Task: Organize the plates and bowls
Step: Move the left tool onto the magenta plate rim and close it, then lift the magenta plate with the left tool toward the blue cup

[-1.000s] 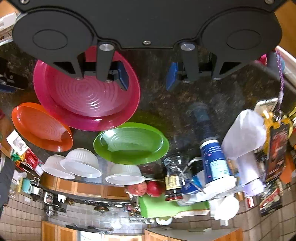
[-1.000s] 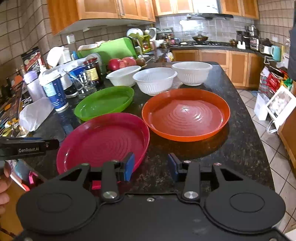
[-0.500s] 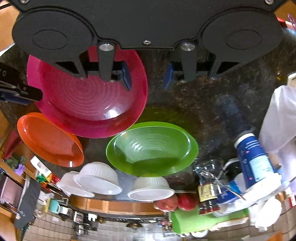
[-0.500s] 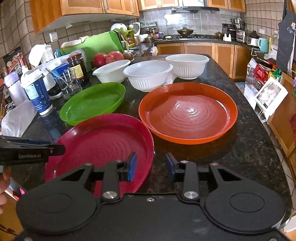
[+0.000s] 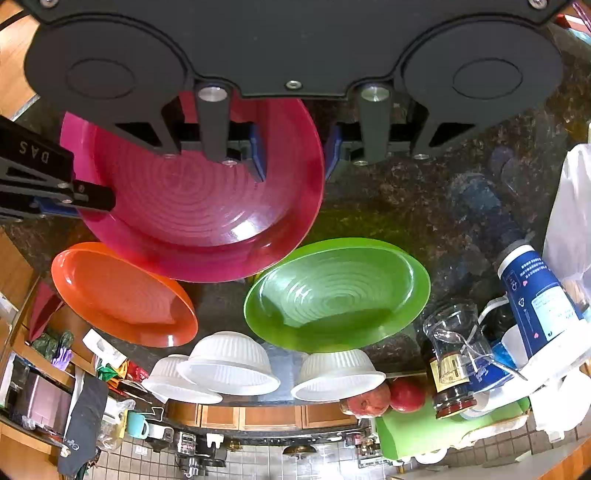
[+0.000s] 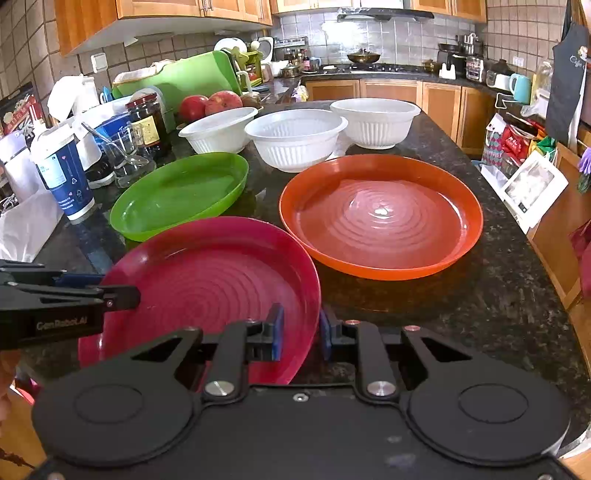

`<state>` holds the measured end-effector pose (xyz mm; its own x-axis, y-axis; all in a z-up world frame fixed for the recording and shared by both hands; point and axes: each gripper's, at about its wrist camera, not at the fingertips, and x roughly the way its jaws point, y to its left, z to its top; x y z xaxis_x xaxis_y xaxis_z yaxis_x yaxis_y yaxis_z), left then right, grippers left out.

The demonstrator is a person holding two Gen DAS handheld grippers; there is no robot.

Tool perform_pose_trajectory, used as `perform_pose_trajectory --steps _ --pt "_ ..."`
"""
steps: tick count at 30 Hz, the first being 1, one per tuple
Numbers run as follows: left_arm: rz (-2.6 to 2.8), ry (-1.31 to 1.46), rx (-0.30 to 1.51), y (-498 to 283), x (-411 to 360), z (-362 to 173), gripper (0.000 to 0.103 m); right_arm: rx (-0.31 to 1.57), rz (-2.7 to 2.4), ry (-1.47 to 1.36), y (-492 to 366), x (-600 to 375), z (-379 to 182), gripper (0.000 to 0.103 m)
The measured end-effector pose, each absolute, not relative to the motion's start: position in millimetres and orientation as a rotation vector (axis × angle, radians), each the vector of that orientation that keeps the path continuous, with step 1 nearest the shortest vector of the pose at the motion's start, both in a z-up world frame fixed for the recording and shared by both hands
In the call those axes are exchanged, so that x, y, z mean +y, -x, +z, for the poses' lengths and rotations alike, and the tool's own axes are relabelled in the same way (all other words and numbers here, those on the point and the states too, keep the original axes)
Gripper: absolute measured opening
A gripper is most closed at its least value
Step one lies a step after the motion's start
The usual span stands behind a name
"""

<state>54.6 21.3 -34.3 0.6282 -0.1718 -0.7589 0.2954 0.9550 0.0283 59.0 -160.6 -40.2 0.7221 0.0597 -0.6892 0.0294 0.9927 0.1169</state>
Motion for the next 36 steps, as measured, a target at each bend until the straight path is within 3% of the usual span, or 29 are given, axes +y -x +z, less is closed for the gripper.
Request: perform_pose_trajectory --steps 7,36 --pt "-0.235 -0.144 0.854 -47.8 24.1 -32.7 0.033 0.75 0.024 -0.121 -48.3 -161.2 -36.4 0.02" --pt "0.021 -0.076 0.807 -28.8 142.6 -23.3 0.033 0.742 0.248 -0.005 -79.1 -32.6 -26.1 0.02"
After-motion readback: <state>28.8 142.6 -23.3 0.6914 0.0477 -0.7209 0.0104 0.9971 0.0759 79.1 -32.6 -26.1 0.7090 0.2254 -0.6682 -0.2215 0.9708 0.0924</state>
